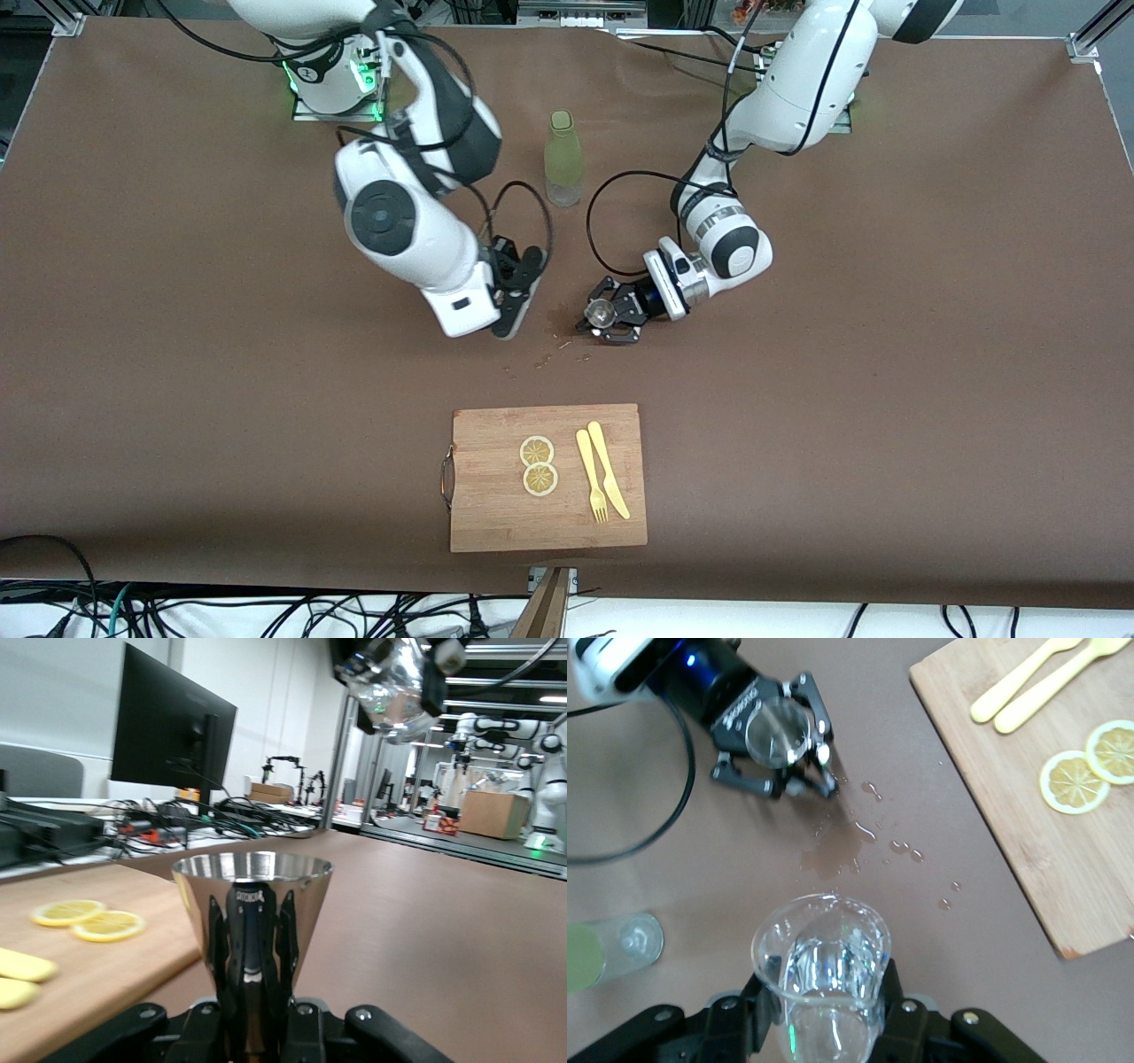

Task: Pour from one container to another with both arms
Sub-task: 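Upright the beaker with the right gripper while the left gripper withdraws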

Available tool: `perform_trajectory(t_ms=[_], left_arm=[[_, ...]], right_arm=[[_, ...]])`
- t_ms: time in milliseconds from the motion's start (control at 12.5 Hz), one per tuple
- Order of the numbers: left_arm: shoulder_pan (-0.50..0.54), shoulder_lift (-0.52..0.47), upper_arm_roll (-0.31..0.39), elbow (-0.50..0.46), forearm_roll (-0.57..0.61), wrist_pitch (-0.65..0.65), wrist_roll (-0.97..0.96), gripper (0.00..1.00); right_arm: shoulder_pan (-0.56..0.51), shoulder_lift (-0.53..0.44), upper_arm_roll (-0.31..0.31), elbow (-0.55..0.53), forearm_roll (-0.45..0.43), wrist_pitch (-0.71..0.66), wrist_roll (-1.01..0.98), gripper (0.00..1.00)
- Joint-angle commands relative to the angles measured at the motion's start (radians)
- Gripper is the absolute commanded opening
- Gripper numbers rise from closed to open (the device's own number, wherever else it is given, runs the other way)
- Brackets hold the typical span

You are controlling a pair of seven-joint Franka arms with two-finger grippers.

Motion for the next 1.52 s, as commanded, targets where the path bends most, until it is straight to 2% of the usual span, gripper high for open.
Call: perform_trajectory(t_ms=[0,320,640,880,1280,1440], left_arm=[[0.081,-0.066,-0.001,-0.024,0.097,-0.001,-0.050,0.00],[0.235,-0.094,-0.006,-0.024,0.326,-0.042,-0.153,0.00],[0.388,-0.097,-0.004,-0.010,0.562,-0.145,-0.243,0.00],[0.505,-0.094,0.000,0.010,0.723,-0.254,-0.293,0.00],[0.663,-0.046,0.000,0.082,0.941,-0.424,-0.308,0.00],[0.735,-0.008,0.002,0.150,1.030,-0.478,-0.339,0.00]], right_arm=[[-0.117,-0.127,0.023,-0.151,0.115,0.000,-0.152,0.24],[-0.291,-0.208,0.028,-0.276,0.288,0.000,-0.414,0.24],[-0.462,-0.230,0.028,-0.393,0.454,0.015,-0.730,0.24],[-0.588,-0.231,0.028,-0.471,0.475,0.001,-0.932,0.24],[-0.745,-0.164,0.026,-0.479,0.498,0.000,-1.182,0.24],[-0.794,-0.116,0.028,-0.475,0.520,0.003,-1.296,0.24]])
